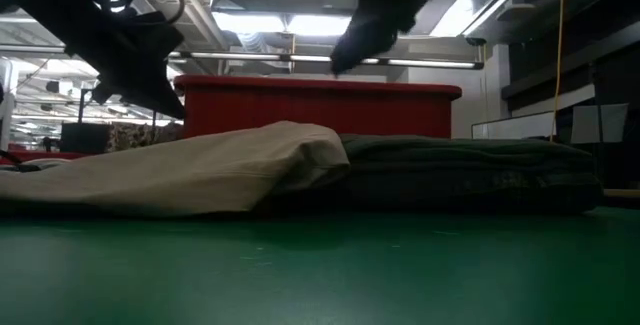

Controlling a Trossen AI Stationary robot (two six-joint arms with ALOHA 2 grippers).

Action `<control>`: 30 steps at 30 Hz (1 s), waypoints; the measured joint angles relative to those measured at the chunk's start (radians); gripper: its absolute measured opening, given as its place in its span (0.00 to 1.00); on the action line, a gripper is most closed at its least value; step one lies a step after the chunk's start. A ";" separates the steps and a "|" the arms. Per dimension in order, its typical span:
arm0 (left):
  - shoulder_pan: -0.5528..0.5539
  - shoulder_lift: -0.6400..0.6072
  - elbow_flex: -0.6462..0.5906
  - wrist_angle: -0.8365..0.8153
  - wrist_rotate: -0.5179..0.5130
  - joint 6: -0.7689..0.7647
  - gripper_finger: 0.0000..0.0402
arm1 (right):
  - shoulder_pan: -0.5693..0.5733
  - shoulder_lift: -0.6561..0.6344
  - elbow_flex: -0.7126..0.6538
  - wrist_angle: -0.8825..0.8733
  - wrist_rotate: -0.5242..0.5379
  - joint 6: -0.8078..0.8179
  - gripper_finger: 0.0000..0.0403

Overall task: Fold Laundry from Bin
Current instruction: Stack the gray shorts on top of the green shirt

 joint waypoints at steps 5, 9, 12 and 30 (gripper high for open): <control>-0.018 0.005 0.000 -0.001 -0.001 0.000 0.00 | -0.126 0.045 -0.002 -0.030 -0.225 0.129 0.55; -0.023 0.005 -0.001 -0.005 -0.002 0.000 0.00 | -0.200 0.063 -0.001 -0.017 -0.353 0.233 0.55; -0.023 0.005 -0.001 -0.005 -0.002 0.000 0.00 | -0.234 0.078 -0.001 -0.016 -0.397 0.294 0.55; -0.023 0.005 -0.001 -0.002 -0.003 0.000 0.00 | -0.212 0.177 -0.001 0.092 -0.386 0.348 0.55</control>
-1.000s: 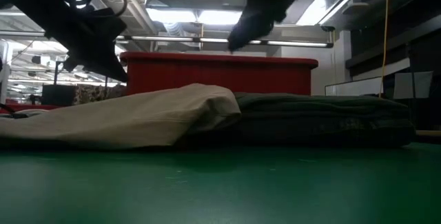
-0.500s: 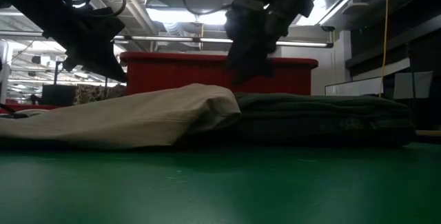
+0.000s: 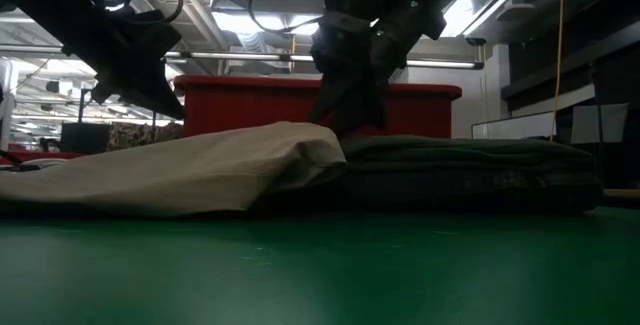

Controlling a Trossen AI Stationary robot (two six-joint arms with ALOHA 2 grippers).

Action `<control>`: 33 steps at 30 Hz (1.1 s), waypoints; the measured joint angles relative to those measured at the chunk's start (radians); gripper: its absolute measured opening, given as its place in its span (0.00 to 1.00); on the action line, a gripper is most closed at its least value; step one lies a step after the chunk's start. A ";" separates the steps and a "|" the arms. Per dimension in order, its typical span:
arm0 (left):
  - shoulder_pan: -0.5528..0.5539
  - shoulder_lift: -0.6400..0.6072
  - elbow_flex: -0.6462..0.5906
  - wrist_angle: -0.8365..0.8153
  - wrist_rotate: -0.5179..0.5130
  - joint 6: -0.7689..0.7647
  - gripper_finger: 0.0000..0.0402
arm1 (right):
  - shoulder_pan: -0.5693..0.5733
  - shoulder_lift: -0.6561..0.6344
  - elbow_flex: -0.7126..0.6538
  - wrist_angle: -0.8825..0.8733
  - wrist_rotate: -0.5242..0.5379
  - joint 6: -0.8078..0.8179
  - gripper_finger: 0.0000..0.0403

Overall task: Fold Laundry from Bin
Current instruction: Stack the gray shorts on top of the green shirt

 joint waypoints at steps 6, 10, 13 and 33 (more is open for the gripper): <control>0.000 0.000 0.000 0.001 0.000 0.000 0.00 | 0.000 0.018 0.001 0.072 0.018 0.017 0.55; 0.000 0.000 0.000 0.001 0.000 0.000 0.00 | 0.000 0.033 0.001 0.074 0.026 0.020 0.55; 0.000 0.000 0.000 0.001 0.000 0.000 0.00 | 0.000 0.044 0.001 0.063 0.030 0.037 0.55; 0.000 0.000 0.000 0.001 0.001 -0.001 0.00 | -0.002 0.023 0.000 0.270 0.054 0.036 0.10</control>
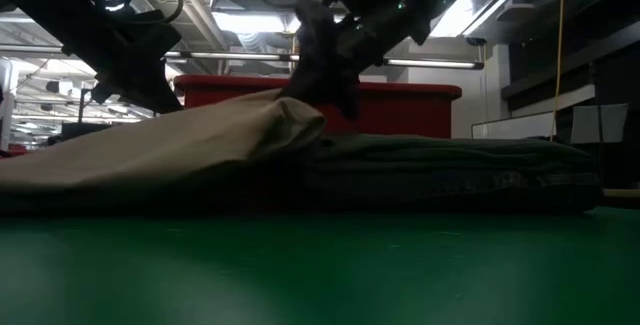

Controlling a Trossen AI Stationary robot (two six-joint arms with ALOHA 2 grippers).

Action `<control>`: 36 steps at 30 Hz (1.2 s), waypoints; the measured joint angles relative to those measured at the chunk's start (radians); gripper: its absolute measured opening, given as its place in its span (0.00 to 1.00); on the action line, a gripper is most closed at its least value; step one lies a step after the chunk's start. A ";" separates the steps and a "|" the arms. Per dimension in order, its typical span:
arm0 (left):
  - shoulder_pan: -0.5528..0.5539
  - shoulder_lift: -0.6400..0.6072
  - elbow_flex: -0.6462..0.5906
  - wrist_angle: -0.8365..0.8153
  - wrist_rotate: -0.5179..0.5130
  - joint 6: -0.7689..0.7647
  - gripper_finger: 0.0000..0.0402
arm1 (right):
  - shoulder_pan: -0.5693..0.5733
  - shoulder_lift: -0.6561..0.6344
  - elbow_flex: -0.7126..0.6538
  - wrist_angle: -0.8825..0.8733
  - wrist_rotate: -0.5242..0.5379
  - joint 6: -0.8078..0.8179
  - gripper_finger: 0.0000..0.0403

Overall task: Fold Laundry from Bin
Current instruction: Stack the gray shorts on top of the green shirt

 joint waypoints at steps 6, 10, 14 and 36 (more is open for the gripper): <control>0.000 0.000 0.000 0.000 0.001 0.000 0.00 | -0.006 -0.075 0.000 -0.054 0.033 -0.033 0.03; -0.006 0.000 0.000 -0.001 0.003 0.000 0.00 | -0.020 -0.142 -0.001 -0.142 0.051 -0.035 0.04; -0.025 0.000 0.000 -0.001 0.003 0.000 0.00 | -0.021 -0.199 -0.001 -0.286 0.117 -0.060 0.07; -0.058 0.000 0.000 -0.003 -0.001 0.000 0.00 | -0.020 -0.520 -0.001 -0.734 0.299 -0.070 0.03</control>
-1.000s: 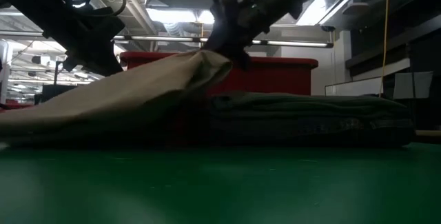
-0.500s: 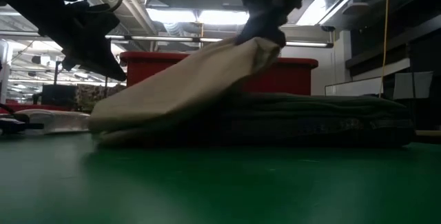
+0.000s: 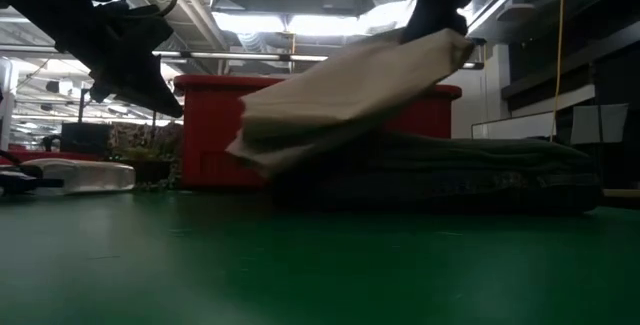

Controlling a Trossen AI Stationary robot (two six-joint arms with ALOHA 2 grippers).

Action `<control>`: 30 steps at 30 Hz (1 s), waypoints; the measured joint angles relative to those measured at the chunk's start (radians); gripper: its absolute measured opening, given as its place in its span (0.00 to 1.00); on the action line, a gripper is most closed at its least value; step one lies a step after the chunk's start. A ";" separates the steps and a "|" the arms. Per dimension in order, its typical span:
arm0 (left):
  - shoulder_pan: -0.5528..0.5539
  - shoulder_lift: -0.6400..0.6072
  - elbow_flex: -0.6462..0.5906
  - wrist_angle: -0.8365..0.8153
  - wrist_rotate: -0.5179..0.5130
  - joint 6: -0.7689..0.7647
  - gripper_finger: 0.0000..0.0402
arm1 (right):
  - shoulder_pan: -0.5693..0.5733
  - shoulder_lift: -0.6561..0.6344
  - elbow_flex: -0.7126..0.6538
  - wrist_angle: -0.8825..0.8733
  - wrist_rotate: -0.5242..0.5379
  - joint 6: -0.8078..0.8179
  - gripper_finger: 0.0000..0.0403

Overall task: Fold Laundry from Bin
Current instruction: Stack the gray shorts on top of the green shirt

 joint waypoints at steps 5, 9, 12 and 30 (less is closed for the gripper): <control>0.000 0.000 0.000 0.013 0.014 0.000 0.00 | 0.002 -0.057 0.000 -0.017 0.010 0.018 0.03; 0.000 0.000 0.000 0.081 0.102 0.002 0.00 | 0.002 -0.073 0.000 -0.015 0.025 0.026 0.03; 0.000 0.000 0.000 0.119 0.201 0.042 0.00 | 0.002 -0.073 0.000 0.007 0.026 0.039 0.04; -0.001 0.419 0.000 0.577 0.432 -0.008 0.35 | 0.002 -0.067 0.000 0.052 0.015 0.036 0.04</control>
